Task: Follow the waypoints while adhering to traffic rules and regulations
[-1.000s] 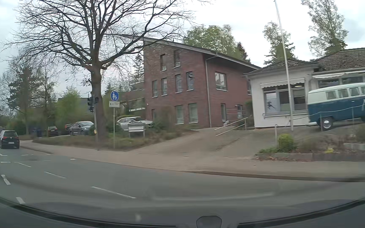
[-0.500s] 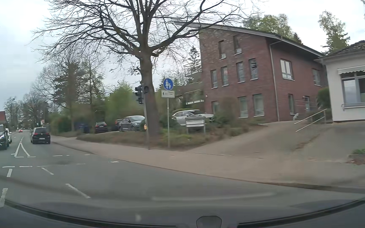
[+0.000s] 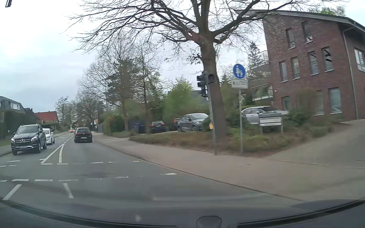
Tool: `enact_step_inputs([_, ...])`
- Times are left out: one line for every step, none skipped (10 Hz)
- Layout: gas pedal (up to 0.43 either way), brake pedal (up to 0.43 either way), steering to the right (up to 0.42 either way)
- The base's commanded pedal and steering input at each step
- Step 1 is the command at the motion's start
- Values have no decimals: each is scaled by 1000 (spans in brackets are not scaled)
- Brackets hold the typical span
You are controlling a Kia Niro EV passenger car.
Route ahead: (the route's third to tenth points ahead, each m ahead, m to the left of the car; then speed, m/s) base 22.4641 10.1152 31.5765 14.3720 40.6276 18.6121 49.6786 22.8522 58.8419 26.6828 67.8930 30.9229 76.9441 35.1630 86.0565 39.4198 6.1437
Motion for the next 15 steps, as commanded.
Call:
enact_step_inputs([268,0,-318])
enact_step_inputs([280,0,-308])
enact_step_inputs([280,0,-295])
enact_step_inputs([287,0,-276])
enact_step_inputs([299,0,-259])
enact_step_inputs([311,0,-239])
enact_step_inputs([319,0,-220])
enact_step_inputs([319,0,-196])
enact_step_inputs([331,0,-173])
enact_step_inputs([331,0,-147])
enact_step_inputs([331,0,-121])
enact_step_inputs([339,0,-97])
enact_step_inputs([350,0,-72])
enact_step_inputs([358,0,-49])
enact_step_inputs([358,0,-32])
